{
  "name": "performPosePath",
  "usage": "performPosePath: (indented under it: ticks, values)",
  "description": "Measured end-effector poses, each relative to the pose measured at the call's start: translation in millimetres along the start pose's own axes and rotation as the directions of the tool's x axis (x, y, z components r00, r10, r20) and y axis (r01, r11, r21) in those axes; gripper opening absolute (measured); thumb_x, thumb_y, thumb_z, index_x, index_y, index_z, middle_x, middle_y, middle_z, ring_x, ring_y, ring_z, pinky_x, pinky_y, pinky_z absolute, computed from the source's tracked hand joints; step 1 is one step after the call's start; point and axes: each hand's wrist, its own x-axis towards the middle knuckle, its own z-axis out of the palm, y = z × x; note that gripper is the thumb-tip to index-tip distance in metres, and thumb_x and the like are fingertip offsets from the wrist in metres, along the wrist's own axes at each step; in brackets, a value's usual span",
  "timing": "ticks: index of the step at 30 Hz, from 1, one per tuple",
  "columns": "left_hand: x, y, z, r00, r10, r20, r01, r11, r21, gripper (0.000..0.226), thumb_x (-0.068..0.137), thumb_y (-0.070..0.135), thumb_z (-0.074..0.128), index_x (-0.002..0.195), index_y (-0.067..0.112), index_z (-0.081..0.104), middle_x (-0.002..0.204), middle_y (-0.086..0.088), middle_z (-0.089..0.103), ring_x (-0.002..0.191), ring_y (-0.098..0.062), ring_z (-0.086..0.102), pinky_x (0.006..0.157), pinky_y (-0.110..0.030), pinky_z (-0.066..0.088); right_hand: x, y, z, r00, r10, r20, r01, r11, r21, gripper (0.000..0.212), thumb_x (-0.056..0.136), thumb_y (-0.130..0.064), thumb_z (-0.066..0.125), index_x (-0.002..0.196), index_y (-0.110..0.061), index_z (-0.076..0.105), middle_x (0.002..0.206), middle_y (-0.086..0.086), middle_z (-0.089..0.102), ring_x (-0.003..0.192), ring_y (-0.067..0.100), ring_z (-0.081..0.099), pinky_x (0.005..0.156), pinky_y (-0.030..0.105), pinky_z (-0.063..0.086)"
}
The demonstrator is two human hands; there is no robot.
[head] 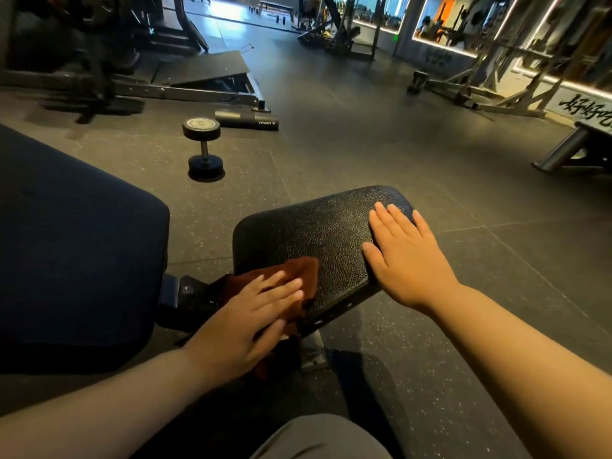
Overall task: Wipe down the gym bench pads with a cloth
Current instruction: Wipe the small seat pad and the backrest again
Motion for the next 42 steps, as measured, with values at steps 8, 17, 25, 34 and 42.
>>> performPosePath:
  ticks: [8,17,25,34,42]
  values:
    - [22,12,3,0.996,0.053,0.066,-0.055,0.998,0.037,0.050,0.104,0.029,0.043,0.153,0.026,0.035,0.161,0.017,0.025,0.152,-0.004,0.005,0.124,-0.028,0.003,3,-1,5,1.000,0.020,-0.019,-0.020,1.000,-0.009,0.075,0.095,-0.052,0.006,0.161,-0.017,0.012,0.168,-0.001,0.005,0.155,0.015,-0.001,0.125,0.043,-0.005]
    - [49,34,6,0.998,-0.005,0.063,0.001,0.998,0.058,0.051,0.105,0.028,0.042,0.155,0.028,0.031,0.162,0.017,0.020,0.151,-0.001,-0.001,0.119,-0.018,-0.009,3,-1,5,0.999,0.035,-0.037,-0.035,0.999,-0.018,0.064,0.105,-0.048,0.013,0.161,-0.017,0.011,0.168,-0.001,0.004,0.155,0.015,-0.001,0.125,0.043,-0.007]
    - [33,12,-4,0.975,-0.213,0.064,0.209,0.976,0.061,0.053,0.107,0.038,0.029,0.157,0.036,0.013,0.163,0.025,0.003,0.149,0.003,-0.008,0.124,-0.030,-0.001,3,-1,6,0.998,0.025,-0.064,-0.025,1.000,-0.006,0.073,0.096,-0.052,0.008,0.160,-0.017,0.015,0.168,-0.001,0.009,0.155,0.015,0.004,0.126,0.042,0.000]
    - [41,43,10,0.995,-0.038,0.096,0.017,0.976,0.217,0.058,0.106,0.044,0.023,0.160,0.027,0.006,0.166,0.015,-0.001,0.151,-0.005,-0.011,0.123,-0.029,-0.005,0,1,13,0.990,0.012,-0.141,-0.013,1.000,-0.008,0.070,0.099,-0.052,0.016,0.158,-0.016,0.027,0.165,0.003,0.022,0.153,0.018,0.017,0.125,0.043,0.009]
    - [119,-23,-10,0.712,-0.700,-0.058,0.702,0.710,0.053,0.058,0.105,0.039,0.021,0.159,0.020,0.012,0.168,0.004,0.005,0.154,-0.020,0.001,0.124,-0.046,0.002,2,0,16,0.985,0.008,-0.173,-0.012,1.000,-0.023,0.068,0.099,-0.051,0.018,0.157,-0.016,0.030,0.164,0.001,0.025,0.153,0.018,0.019,0.124,0.042,0.009]
